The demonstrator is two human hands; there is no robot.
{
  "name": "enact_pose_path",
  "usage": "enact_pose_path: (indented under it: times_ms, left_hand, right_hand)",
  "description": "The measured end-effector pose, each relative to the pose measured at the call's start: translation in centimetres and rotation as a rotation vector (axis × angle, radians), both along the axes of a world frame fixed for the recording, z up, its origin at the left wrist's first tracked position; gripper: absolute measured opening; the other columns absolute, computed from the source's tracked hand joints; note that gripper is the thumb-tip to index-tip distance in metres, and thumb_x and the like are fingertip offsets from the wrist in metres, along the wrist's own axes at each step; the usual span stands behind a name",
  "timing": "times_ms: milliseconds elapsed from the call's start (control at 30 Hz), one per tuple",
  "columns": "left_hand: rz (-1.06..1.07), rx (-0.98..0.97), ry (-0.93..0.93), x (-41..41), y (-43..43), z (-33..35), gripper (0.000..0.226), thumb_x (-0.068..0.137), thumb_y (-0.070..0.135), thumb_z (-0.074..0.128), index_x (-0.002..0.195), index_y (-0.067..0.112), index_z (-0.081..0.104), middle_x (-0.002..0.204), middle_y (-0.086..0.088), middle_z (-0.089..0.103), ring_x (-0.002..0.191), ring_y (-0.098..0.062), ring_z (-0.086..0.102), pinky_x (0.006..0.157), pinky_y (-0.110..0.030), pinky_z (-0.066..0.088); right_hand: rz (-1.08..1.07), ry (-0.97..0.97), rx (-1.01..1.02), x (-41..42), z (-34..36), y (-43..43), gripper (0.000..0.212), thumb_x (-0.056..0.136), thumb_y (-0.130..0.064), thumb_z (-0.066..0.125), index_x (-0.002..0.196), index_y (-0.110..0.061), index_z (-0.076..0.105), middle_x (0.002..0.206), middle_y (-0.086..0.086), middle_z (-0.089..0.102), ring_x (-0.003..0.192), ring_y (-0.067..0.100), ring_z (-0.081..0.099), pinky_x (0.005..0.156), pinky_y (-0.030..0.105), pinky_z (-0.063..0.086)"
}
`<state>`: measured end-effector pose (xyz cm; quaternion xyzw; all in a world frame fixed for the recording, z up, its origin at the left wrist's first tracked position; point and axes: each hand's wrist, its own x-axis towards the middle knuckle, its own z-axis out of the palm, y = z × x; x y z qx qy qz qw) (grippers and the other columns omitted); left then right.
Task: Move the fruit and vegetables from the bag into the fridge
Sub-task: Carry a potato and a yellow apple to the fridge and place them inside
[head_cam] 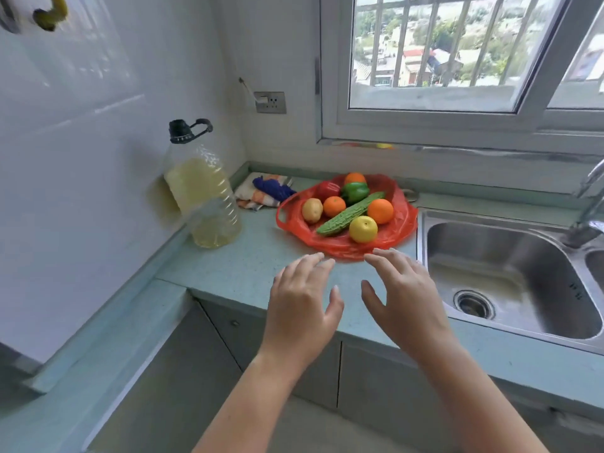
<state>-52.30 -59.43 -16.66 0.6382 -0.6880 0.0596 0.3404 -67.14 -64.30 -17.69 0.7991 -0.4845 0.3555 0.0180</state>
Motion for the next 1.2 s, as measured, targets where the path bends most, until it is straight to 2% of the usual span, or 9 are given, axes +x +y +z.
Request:
enact_pose_path:
  times_ms: [267,367,533,667,867,967,1100,1200]
  left_hand:
    - [-0.023,0.065,0.035,1.1,-11.3,-1.1,0.044,0.083,0.032,0.041,0.115,0.01,0.061,0.116,-0.008,0.062,0.11,-0.025,0.056,0.094,-0.036,0.041]
    - [-0.008,0.112,0.041,2.6,-14.5,-2.3,0.044,0.082,0.032,0.041,0.114,0.01,0.061,0.118,-0.009,0.061,0.11,-0.026,0.056,0.093,-0.037,0.041]
    - [-0.02,0.178,0.081,5.4,-19.9,-4.4,0.043,0.081,0.031,0.044,0.113,0.009,0.063,0.118,-0.011,0.061,0.11,-0.028,0.056,0.093,-0.042,0.043]
    - [-0.072,0.226,0.135,7.4,-24.8,-6.1,0.049,0.079,0.034,0.04,0.113,0.009,0.063,0.12,-0.012,0.059,0.11,-0.029,0.055,0.093,-0.038,0.04]
    - [-0.149,0.292,0.158,10.2,-32.1,-8.9,0.048,0.078,0.033,0.041,0.111,0.007,0.064,0.118,-0.015,0.06,0.106,-0.032,0.056,0.091,-0.042,0.044]
    - [-0.167,0.335,0.175,11.2,-35.0,-10.2,0.042,0.078,0.026,0.05,0.113,0.006,0.063,0.12,-0.016,0.059,0.108,-0.034,0.055,0.092,-0.044,0.044]
    - [-0.188,0.365,0.149,12.1,-38.3,-12.2,0.038,0.076,0.012,0.066,0.113,0.004,0.063,0.122,-0.018,0.057,0.108,-0.036,0.055,0.091,-0.044,0.044]
    - [-0.178,0.424,0.16,12.6,-40.1,-13.6,0.042,0.077,0.01,0.067,0.117,0.005,0.06,0.128,-0.018,0.052,0.114,-0.035,0.049,0.096,-0.045,0.041]
  right_hand:
    - [-0.004,0.032,0.079,0.0,-2.2,-10.7,0.036,0.073,-0.017,0.068,0.106,-0.004,0.064,0.106,0.013,0.066,0.102,0.037,0.06,0.083,0.057,0.047]
    - [-0.035,0.038,0.106,0.6,-3.2,-13.6,0.035,0.073,-0.022,0.06,0.103,-0.005,0.066,0.102,0.012,0.066,0.099,0.036,0.061,0.081,0.056,0.049]
    - [-0.081,0.058,0.168,2.4,-4.6,-18.2,0.034,0.071,-0.023,0.059,0.1,-0.005,0.066,0.098,0.011,0.066,0.096,0.036,0.062,0.078,0.056,0.05]
    - [-0.155,0.088,0.241,3.7,-6.2,-21.9,0.034,0.07,-0.019,0.068,0.101,-0.005,0.066,0.1,0.012,0.066,0.097,0.037,0.061,0.08,0.057,0.049]
    - [-0.269,0.088,0.354,5.7,-8.3,-27.3,0.035,0.065,-0.019,0.073,0.096,-0.005,0.068,0.096,0.012,0.067,0.089,0.037,0.064,0.073,0.051,0.051]
    - [-0.308,0.075,0.415,6.2,-9.4,-29.4,0.038,0.064,-0.026,0.063,0.095,-0.006,0.069,0.095,0.012,0.068,0.086,0.037,0.064,0.071,0.049,0.053]
    - [-0.363,0.047,0.468,6.5,-11.1,-31.4,0.04,0.064,-0.017,0.076,0.102,-0.006,0.068,0.102,0.014,0.066,0.092,0.038,0.062,0.077,0.049,0.049]
    - [-0.401,0.014,0.518,6.6,-11.7,-32.4,0.04,0.073,-0.018,0.071,0.111,-0.009,0.063,0.109,0.01,0.062,0.102,0.033,0.056,0.083,0.043,0.046]
